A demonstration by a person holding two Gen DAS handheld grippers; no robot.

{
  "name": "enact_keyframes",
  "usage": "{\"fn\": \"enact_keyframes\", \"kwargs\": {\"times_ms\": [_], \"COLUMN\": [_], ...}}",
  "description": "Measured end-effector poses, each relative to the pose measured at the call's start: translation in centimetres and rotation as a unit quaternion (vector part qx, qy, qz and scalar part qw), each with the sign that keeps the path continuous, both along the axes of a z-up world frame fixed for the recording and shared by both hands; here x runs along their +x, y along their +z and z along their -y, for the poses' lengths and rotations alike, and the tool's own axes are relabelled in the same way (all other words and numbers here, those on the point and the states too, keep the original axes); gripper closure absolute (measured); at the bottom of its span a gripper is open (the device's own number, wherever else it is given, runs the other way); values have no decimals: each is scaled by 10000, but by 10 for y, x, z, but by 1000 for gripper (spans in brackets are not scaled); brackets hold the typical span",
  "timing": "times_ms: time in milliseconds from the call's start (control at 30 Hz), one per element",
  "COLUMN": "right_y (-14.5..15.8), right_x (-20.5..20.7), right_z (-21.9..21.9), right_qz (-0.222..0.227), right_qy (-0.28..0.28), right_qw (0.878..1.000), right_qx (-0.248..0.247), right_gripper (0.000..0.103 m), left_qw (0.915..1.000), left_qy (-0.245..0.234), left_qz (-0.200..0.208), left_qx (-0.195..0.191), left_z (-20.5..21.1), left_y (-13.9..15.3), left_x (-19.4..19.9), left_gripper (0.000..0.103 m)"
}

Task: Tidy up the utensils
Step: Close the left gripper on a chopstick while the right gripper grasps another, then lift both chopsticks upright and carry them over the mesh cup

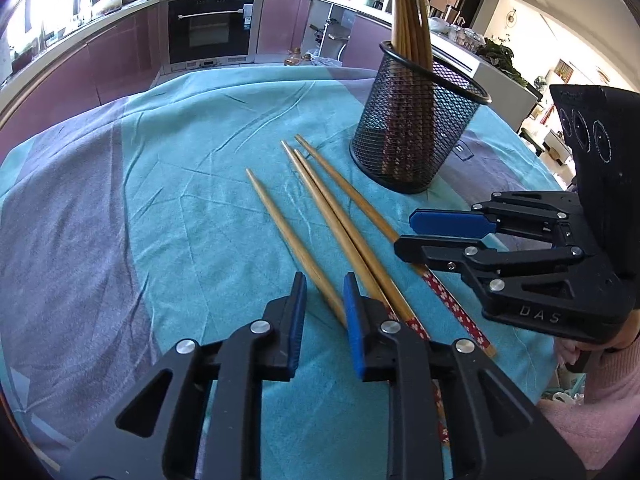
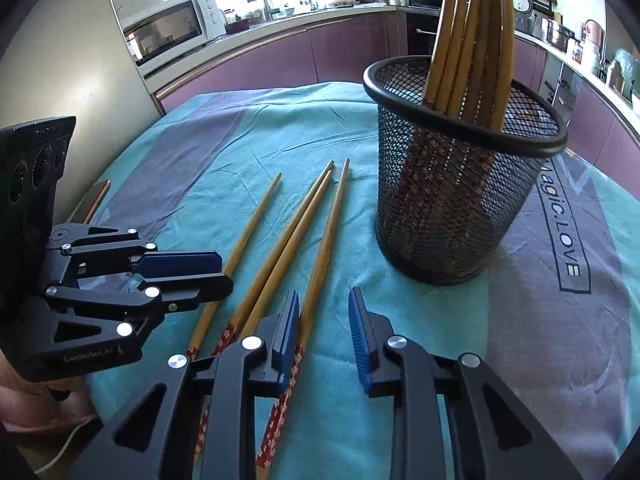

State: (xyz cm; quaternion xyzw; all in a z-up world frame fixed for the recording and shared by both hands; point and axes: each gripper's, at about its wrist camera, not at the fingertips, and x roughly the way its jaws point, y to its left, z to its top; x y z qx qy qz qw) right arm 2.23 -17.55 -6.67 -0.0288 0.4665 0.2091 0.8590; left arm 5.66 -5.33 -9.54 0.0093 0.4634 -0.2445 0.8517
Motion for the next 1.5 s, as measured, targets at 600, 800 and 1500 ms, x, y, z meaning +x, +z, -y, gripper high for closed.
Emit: {"fn": "enact_keyframes", "kwargs": {"times_ms": [600, 800, 1500], "right_y": [-1, 4, 61], "right_x": [9, 5, -37], "right_z": [5, 14, 60], "right_qz": [-39, -39, 610], "right_qy": [-140, -181, -12], "right_qw": [9996, 9988, 9902], "right_qx": [243, 452, 1253], "right_gripper": [97, 97, 97], "left_qw": [9992, 9990, 9958], "left_qy": [365, 400, 50], "left_qz": [-85, -43, 438], "left_qx": [-148, -205, -807], "left_z": [-5, -7, -22], "left_y": [-3, 2, 58], "left_x": [15, 11, -13], "left_gripper": [95, 95, 96]}}
